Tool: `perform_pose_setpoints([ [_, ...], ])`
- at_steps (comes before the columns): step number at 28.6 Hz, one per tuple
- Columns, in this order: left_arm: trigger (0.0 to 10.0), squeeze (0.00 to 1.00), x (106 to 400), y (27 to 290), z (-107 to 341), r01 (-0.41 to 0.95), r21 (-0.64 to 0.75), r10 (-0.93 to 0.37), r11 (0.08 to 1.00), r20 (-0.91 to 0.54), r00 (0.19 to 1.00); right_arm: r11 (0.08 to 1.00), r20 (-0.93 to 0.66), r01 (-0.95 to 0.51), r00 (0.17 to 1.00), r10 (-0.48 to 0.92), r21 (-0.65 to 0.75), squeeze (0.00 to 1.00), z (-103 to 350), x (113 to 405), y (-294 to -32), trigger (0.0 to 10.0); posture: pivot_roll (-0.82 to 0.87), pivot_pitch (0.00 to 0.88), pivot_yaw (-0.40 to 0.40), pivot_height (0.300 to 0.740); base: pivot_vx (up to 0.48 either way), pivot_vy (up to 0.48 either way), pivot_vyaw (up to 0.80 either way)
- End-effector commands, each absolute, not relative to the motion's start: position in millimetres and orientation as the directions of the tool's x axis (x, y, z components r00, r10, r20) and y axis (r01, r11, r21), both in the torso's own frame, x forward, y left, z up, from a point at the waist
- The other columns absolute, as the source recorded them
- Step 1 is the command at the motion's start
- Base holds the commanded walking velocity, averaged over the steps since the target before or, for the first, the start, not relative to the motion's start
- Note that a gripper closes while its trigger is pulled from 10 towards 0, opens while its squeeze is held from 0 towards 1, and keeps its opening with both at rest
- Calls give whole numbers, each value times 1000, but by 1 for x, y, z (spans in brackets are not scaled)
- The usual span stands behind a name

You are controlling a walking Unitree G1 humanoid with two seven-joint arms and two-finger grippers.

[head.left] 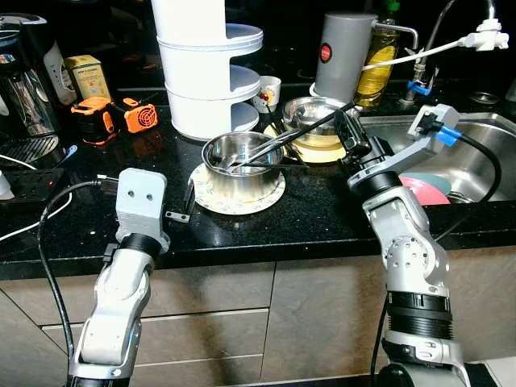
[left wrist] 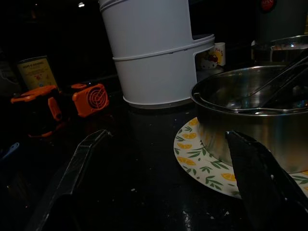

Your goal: Kitchen organization

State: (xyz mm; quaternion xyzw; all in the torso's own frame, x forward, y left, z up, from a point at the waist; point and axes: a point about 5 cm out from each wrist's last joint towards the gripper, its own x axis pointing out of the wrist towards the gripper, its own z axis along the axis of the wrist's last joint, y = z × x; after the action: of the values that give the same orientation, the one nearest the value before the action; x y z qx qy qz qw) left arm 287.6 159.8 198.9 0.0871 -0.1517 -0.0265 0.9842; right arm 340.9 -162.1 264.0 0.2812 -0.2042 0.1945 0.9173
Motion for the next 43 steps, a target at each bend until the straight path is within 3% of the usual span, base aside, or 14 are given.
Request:
perform_pose_setpoints([
  [1, 10000, 0, 289, 159, 199, 26, 178, -78, 984, 291, 954, 756, 519, -490, 822, 234, 435, 0, 271, 339, -163, 0, 51, 0, -14, 740, 0, 0, 0],
  [7, 10000, 0, 289, 159, 200, 24, 176, -76, 984, 293, 953, 766, 515, -495, 819, 254, 410, 0, 270, 339, -160, 0, 49, 0, -15, 740, 0, 0, 0],
  [14, 10000, 0, 289, 159, 200, 24, 172, -75, 985, 295, 953, 815, 401, -513, 830, 389, 270, 0, 252, 338, -133, 0, 48, 0, -17, 740, 0, 0, 0],
  [15, 10000, 0, 289, 158, 200, 24, 171, -75, 985, 295, 953, 812, 395, -525, 823, 408, 255, 0, 251, 337, -129, 1020, 48, 0, -16, 740, 0, 0, 0],
  [16, 10000, 0, 289, 158, 200, 25, 171, -75, 985, 294, 953, 804, 394, -542, 813, 429, 243, 0, 250, 335, -125, 4275, 48, 0, -16, 740, 0, 0, 0],
  [17, 10000, 0, 289, 158, 200, 25, 171, -75, 985, 294, 953, 804, 394, -542, 813, 429, 243, 0, 250, 335, -125, 4275, 48, 0, -16, 740, 0, 0, 0],
  [18, 10000, 0, 289, 158, 200, 25, 170, -75, 985, 294, 953, 794, 397, -563, 798, 452, 227, 0, 250, 333, -122, 10000, 47, 0, -16, 740, 0, 0, 0],
  [25, 10000, 0, 289, 157, 199, 27, 168, -76, 985, 293, 953, 770, 407, -611, 760, 507, 184, 24, 251, 328, -117, 10000, 43, 0, -17, 740, 0, 0, 0],
  [26, 10000, 0, 289, 156, 199, 30, 167, -78, 986, 292, 953, 777, 398, -609, 760, 514, 160, 816, 250, 327, -117, 10000, 43, 0, -17, 740, 0, 0, 0],
  [29, 10000, 0, 289, 156, 198, 31, 166, -80, 986, 293, 953, 786, 388, -601, 765, 514, 144, 780, 249, 327, -117, 10000, 43, 0, -17, 740, 0, 0, 0],
  [31, 10000, 0, 289, 156, 198, 32, 167, -81, 985, 293, 953, 797, 375, -589, 774, 511, 129, 584, 247, 328, -117, 10000, 44, 0, -18, 740, 0, 0, 0],
  [32, 10000, 0, 289, 156, 198, 32, 167, -81, 985, 293, 953, 802, 368, -585, 777, 511, 122, 0, 246, 329, -117, 10000, 45, 0, -18, 740, 0, 0, 0],
  [43, 10000, 0, 289, 155, 199, 35, 165, -83, 986, 292, 953, 815, 403, -556, 791, 460, 160, 0, 250, 330, -126, 10000, 43, 0, -16, 740, 0, 0, 0],
])
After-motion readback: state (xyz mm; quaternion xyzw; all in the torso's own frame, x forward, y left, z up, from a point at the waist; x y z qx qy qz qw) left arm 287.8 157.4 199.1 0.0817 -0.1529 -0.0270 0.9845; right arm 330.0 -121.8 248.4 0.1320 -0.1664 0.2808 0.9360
